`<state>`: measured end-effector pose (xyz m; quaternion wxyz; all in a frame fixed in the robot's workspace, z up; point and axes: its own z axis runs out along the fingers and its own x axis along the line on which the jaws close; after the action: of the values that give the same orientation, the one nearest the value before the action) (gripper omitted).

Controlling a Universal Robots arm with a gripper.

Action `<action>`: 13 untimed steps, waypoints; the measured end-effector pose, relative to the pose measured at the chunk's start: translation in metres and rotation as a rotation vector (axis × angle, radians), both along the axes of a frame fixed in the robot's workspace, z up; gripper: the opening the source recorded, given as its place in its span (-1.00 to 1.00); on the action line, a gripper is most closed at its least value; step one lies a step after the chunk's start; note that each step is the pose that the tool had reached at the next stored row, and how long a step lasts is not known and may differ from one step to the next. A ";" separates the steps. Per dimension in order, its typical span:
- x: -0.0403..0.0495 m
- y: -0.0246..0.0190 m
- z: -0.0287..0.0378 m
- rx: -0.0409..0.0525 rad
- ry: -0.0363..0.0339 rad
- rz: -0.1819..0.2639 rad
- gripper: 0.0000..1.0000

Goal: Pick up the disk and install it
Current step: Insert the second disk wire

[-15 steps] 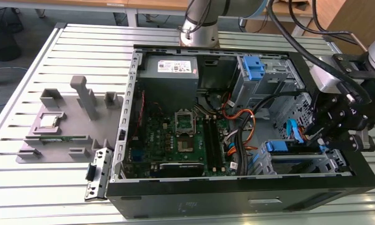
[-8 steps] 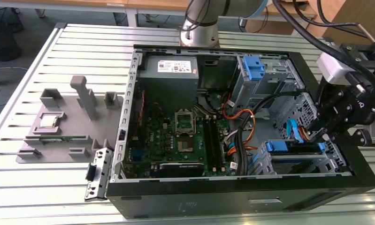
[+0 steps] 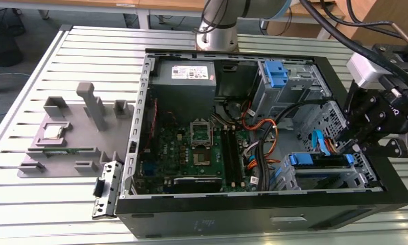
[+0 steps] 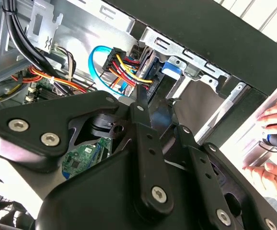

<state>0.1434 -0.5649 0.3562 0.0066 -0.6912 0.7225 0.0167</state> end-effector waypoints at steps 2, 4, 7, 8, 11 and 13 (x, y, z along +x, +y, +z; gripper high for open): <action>0.0000 0.0000 0.0000 0.0000 0.0000 0.000 -0.38; -0.0003 0.0000 0.0001 -0.0001 0.0000 0.000 -0.38; -0.0032 0.0000 0.0001 -0.0002 -0.0001 0.000 -0.38; -0.0041 0.0000 0.0001 -0.0001 -0.0001 0.000 -0.38; -0.0042 0.0000 0.0000 -0.0001 -0.0001 0.000 -0.38; -0.0043 0.0000 0.0001 -0.0001 0.0000 0.000 -0.38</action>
<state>0.1391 -0.5649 0.3563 0.0066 -0.6912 0.7224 0.0166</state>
